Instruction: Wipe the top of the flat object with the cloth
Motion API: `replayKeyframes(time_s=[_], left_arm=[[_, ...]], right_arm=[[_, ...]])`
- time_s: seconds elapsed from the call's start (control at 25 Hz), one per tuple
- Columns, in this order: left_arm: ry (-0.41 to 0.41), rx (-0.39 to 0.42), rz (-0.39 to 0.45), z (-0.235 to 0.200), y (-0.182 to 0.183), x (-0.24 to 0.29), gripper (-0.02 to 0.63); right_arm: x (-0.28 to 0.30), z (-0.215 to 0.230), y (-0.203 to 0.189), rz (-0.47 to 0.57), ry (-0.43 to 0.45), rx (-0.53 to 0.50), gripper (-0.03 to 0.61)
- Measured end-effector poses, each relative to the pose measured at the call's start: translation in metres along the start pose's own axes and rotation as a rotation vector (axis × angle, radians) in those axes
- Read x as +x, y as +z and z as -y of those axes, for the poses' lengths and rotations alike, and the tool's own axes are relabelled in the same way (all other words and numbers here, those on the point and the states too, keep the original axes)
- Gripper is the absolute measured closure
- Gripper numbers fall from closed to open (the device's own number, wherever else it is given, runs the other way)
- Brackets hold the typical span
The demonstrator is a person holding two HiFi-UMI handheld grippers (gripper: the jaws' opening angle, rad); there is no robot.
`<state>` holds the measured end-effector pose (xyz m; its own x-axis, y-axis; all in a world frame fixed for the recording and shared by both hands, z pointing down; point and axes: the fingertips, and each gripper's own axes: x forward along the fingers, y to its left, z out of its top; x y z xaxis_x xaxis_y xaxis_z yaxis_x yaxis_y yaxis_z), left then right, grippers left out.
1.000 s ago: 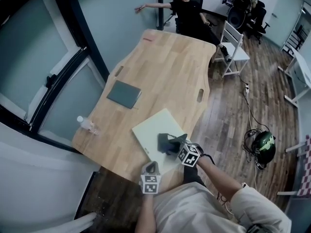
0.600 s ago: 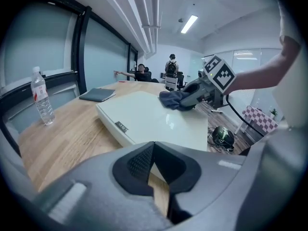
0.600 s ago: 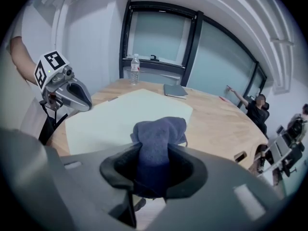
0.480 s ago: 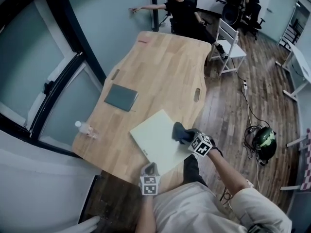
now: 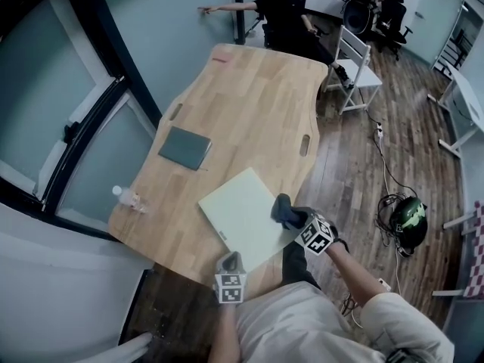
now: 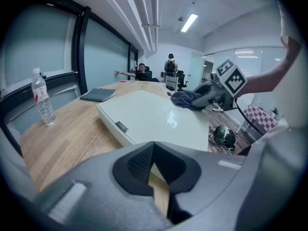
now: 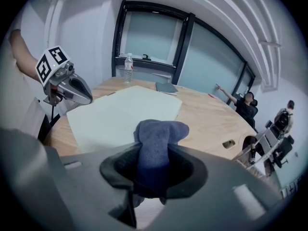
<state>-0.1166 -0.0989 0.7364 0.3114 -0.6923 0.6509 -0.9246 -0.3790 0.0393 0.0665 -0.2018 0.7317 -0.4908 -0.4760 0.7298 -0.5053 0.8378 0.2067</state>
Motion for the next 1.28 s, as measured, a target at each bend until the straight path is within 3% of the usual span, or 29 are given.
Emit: replayKeyframes(time_s=[0.72, 0.88, 1.0, 1.08, 1.28], left_arm=[[0.033, -0.041, 0.041, -0.005, 0.002, -0.003, 0.604], [0.102, -0.034, 0.052, -0.017, -0.016, -0.025, 0.606], [0.023, -0.107, 0.015, -0.006, -0.041, -0.029, 0.604], [-0.017, -0.098, -0.012, 0.005, -0.051, -0.027, 0.605], [0.004, -0.150, -0.018, 0.002, -0.055, -0.026, 0.606]], right_arm=[[0.030, -0.147, 0.076, 0.076, 0.248, -0.195, 0.439], [0.034, -0.158, 0.080, 0.054, 0.250, -0.206, 0.437], [0.036, -0.154, 0.084, 0.054, 0.231, -0.204, 0.437], [0.037, -0.158, 0.089, 0.063, 0.229, -0.206, 0.437], [0.039, -0.189, 0.102, 0.070, 0.264, -0.252, 0.437]])
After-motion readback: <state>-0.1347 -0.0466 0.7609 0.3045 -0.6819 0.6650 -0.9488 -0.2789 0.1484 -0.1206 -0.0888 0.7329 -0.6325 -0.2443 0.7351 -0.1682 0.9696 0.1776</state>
